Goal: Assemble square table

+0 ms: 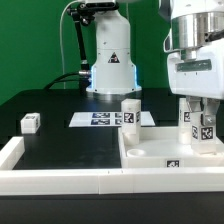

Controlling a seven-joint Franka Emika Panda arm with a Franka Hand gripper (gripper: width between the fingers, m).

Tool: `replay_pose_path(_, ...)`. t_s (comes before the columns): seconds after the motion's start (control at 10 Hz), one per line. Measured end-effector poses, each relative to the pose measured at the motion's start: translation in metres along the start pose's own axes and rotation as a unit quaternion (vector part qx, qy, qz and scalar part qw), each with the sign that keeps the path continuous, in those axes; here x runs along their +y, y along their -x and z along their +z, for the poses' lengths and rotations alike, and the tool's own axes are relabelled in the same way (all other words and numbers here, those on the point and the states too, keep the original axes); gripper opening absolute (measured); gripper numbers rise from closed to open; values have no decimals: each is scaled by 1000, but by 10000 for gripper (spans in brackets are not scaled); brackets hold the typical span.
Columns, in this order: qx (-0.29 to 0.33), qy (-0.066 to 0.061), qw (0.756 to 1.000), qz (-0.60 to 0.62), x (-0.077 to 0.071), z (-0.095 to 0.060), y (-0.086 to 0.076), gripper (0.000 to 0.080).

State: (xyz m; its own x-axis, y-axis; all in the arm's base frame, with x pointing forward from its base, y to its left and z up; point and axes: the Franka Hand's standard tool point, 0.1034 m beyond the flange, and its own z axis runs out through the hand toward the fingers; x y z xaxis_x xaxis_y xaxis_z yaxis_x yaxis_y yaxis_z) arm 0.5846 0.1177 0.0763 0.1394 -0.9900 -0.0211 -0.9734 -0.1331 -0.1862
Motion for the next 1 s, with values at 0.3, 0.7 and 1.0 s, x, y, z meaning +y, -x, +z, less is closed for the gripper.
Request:
replay_pose_path(0.3,1,-1,997,-73,-1,0,-1,560)
replay_pose_path(0.7,0,-1,955,-296,-3,-1,1,648)
replay_pose_path(1.0,-1,8,883,-470,-2,-1,4,649)
